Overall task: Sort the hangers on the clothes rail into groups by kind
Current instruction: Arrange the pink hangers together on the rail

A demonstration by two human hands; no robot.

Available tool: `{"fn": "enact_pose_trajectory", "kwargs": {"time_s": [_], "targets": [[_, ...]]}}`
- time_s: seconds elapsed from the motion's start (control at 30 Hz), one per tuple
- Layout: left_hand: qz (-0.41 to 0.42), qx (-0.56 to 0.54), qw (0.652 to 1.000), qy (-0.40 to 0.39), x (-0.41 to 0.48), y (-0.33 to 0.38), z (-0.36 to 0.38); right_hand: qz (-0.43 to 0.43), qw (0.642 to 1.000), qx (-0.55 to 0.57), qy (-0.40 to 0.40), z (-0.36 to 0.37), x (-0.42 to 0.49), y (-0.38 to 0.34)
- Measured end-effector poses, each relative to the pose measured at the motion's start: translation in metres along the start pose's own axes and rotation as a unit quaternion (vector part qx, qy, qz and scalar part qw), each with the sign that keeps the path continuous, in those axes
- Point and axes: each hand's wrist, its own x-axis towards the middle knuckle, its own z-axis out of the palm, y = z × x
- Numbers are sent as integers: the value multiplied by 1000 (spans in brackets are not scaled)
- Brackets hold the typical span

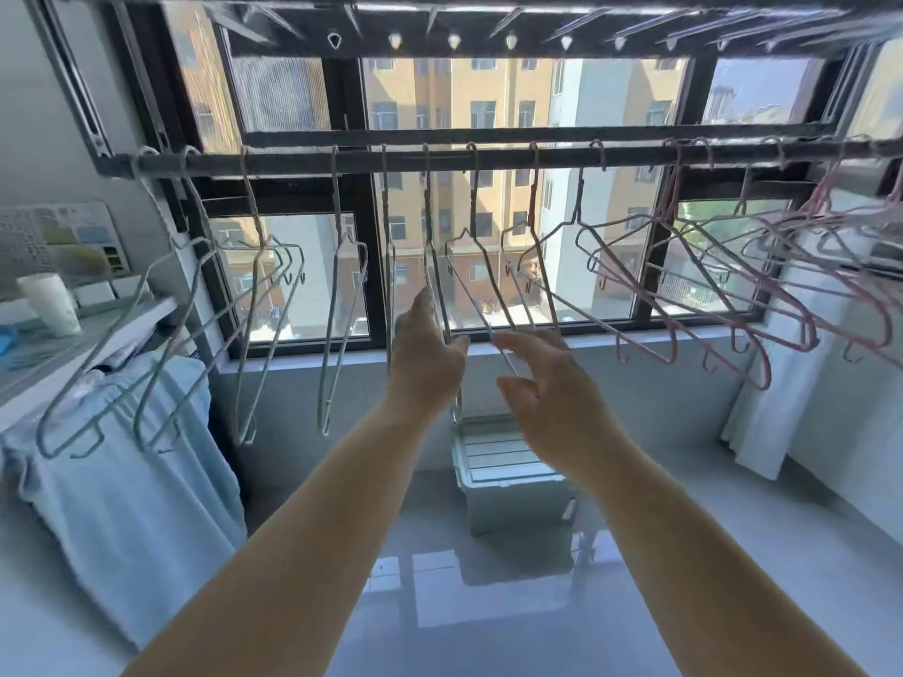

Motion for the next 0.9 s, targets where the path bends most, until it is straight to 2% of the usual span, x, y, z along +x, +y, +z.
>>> {"fn": "enact_pose_trajectory", "kwargs": {"time_s": [0.07, 0.1, 0.17, 0.23, 0.33, 0.47, 0.6, 0.67, 0.77, 0.83, 0.9], "targets": [[117, 32, 986, 111, -20, 6, 8, -18, 997, 23, 71, -13, 6, 4], [161, 21, 977, 137, -30, 11, 15, -21, 994, 15, 105, -18, 11, 9], [188, -28, 976, 108, -45, 24, 29, -3, 990, 0, 142, -26, 21, 21], [152, -54, 986, 39, -49, 30, 46, 51, 991, 16, 120, -30, 29, 32], [80, -32, 996, -30, -44, 29, 63, 122, 988, 74, 52, -26, 33, 40], [17, 6, 999, -47, -38, 15, 68, 119, 986, 111, 39, -16, 33, 46], [-38, -22, 995, -85, -33, -4, 74, 124, 985, 117, 35, -10, 37, 50], [-38, -5, 995, -88, -32, -12, 79, 80, 993, 44, 77, -10, 37, 50], [-32, -20, 995, -88, -31, -14, 86, -41, 990, -39, 126, -13, 37, 38], [-14, -53, 996, -77, -31, -11, 91, -89, 990, -61, 95, -12, 45, 27], [-11, -71, 995, -65, -32, -8, 93, -82, 992, -92, 42, -10, 58, 19]]}}
